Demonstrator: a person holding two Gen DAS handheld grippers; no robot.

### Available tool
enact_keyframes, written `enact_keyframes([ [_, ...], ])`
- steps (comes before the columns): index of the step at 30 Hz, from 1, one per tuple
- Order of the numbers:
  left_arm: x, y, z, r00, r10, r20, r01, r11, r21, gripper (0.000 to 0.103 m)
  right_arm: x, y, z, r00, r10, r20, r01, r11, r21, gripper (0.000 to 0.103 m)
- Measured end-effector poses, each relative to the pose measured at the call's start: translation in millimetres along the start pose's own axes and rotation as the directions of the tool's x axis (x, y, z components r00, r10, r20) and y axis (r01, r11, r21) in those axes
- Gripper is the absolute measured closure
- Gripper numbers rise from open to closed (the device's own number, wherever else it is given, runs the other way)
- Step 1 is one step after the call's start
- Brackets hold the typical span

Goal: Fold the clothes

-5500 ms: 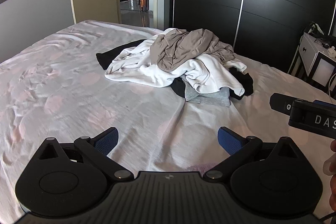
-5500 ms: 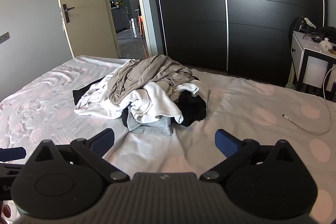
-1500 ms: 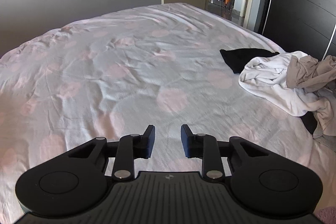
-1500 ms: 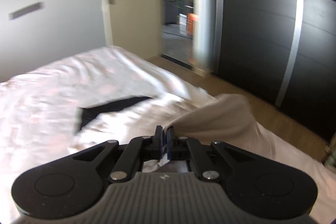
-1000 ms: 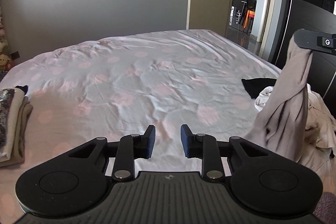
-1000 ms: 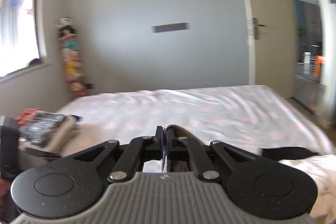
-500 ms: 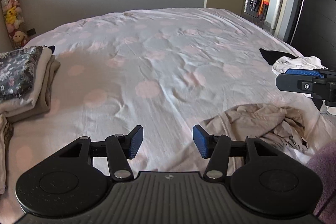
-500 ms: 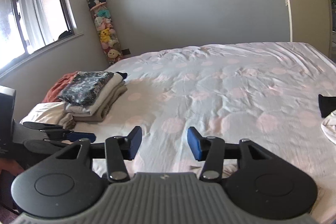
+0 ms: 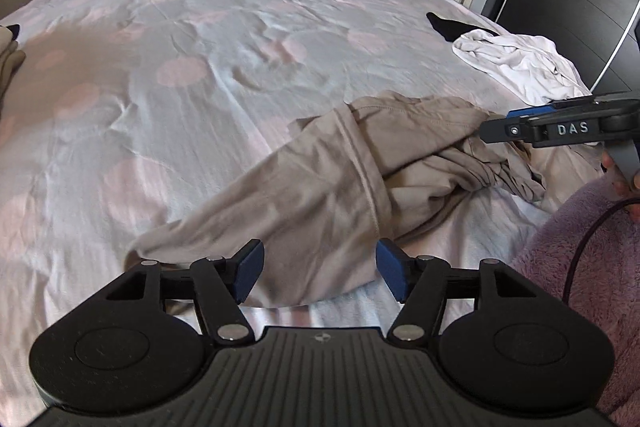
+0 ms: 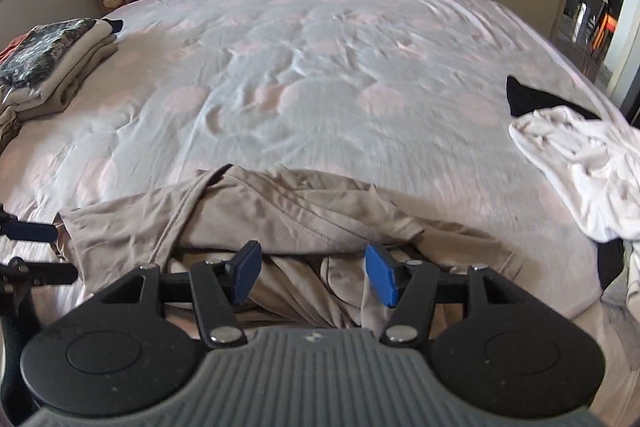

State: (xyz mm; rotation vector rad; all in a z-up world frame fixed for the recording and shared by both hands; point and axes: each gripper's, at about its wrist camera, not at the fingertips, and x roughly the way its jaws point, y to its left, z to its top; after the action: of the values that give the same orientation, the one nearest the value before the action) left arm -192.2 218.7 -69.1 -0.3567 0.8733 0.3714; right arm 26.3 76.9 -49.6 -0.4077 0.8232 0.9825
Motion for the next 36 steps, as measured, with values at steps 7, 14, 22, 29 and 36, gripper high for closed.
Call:
enact_keyframes([
  [7, 47.1, -23.0, 6.9, 0.996, 0.003, -0.084, -0.001, 1.000, 0.030, 0.041, 31.4, -20.9, 6.2, 0.997, -0.018, -0.076, 0.026, 0.994, 0.106, 0.037],
  [14, 58.8, -3.2, 10.9, 0.994, 0.046, -0.098, -0.051, 0.998, -0.044, 0.079, 56.9, -36.1, 6.9, 0.989, 0.116, -0.097, -0.088, 0.963, 0.256, 0.074],
  [22, 3.9, 33.7, 39.8, 0.981, 0.185, 0.057, -0.177, 0.977, -0.122, 0.097, 16.9, 0.5, 24.9, 0.982, 0.171, 0.086, -0.180, 0.977, 0.113, 0.091],
  [29, -91.3, 75.6, 71.4, 0.869, 0.414, 0.271, -0.361, 0.905, -0.225, 0.098, -48.5, 40.2, 67.0, 0.922, 0.278, 0.269, -0.284, 0.959, -0.019, 0.092],
  [36, -174.5, 115.5, 83.6, 0.685, 0.625, 0.375, -0.542, 0.781, -0.312, 0.098, -101.6, 78.8, 94.7, 0.840, 0.356, 0.409, -0.328, 0.934, -0.139, 0.093],
])
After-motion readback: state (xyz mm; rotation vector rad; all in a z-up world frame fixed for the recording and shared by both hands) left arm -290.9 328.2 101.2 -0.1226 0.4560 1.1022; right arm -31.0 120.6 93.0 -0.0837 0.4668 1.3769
